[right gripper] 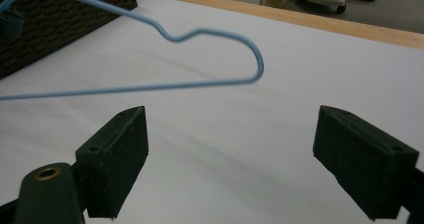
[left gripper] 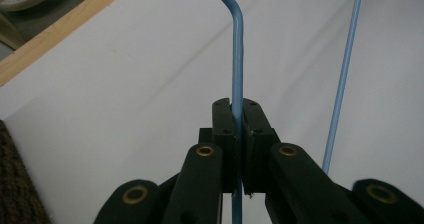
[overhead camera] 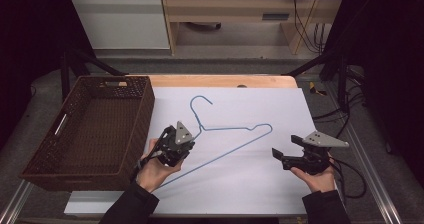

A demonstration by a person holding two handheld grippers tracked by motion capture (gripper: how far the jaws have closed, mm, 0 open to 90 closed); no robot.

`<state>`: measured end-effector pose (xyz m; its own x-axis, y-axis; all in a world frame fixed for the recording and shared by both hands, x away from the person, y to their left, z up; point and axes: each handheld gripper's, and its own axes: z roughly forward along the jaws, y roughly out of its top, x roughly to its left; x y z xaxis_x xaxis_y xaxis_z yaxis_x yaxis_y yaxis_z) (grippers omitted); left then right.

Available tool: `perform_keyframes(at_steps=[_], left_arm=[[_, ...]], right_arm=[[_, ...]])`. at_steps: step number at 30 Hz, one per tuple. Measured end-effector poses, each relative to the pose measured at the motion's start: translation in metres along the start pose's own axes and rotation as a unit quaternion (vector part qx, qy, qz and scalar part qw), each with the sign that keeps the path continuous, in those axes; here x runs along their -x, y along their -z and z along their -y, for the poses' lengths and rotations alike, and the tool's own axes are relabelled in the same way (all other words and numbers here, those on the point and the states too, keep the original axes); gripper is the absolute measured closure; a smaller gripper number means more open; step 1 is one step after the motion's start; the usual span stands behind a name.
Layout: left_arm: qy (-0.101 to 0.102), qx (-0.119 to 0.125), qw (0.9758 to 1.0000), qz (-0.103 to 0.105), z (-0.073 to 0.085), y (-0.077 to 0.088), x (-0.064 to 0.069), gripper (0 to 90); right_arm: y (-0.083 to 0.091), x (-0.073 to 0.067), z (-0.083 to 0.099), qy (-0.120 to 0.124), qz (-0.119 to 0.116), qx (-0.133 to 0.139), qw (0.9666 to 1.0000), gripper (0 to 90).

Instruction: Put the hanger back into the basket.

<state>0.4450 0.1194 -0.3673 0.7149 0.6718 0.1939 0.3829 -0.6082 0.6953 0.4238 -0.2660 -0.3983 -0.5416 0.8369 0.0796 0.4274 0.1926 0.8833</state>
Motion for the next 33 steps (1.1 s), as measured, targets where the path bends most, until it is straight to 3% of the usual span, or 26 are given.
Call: perform_keyframes(at_steps=[8, 11, 24, 33], left_arm=[[0.02, 0.021, 0.9992, -0.028, -0.007, 0.02, -0.013, 87.1], [0.026, 0.019, 0.999, -0.031, -0.01, 0.026, -0.017, 87.1], [0.046, 0.033, 0.9961, -0.068, -0.028, 0.062, -0.052, 87.2], [0.055, 0.028, 0.9958, -0.068, -0.033, 0.071, -0.072, 87.2]], right_arm=[[-0.001, 0.001, 0.006, 0.006, 0.003, 0.008, 0.9999, 12.2], [0.0, 0.0, 0.008, 0.006, 0.002, 0.008, 0.9999, 11.7], [0.005, 0.003, 0.014, 0.003, 0.003, 0.008, 1.0, 9.4], [0.007, 0.003, 0.015, 0.002, 0.003, 0.01, 0.9999, 9.2]])
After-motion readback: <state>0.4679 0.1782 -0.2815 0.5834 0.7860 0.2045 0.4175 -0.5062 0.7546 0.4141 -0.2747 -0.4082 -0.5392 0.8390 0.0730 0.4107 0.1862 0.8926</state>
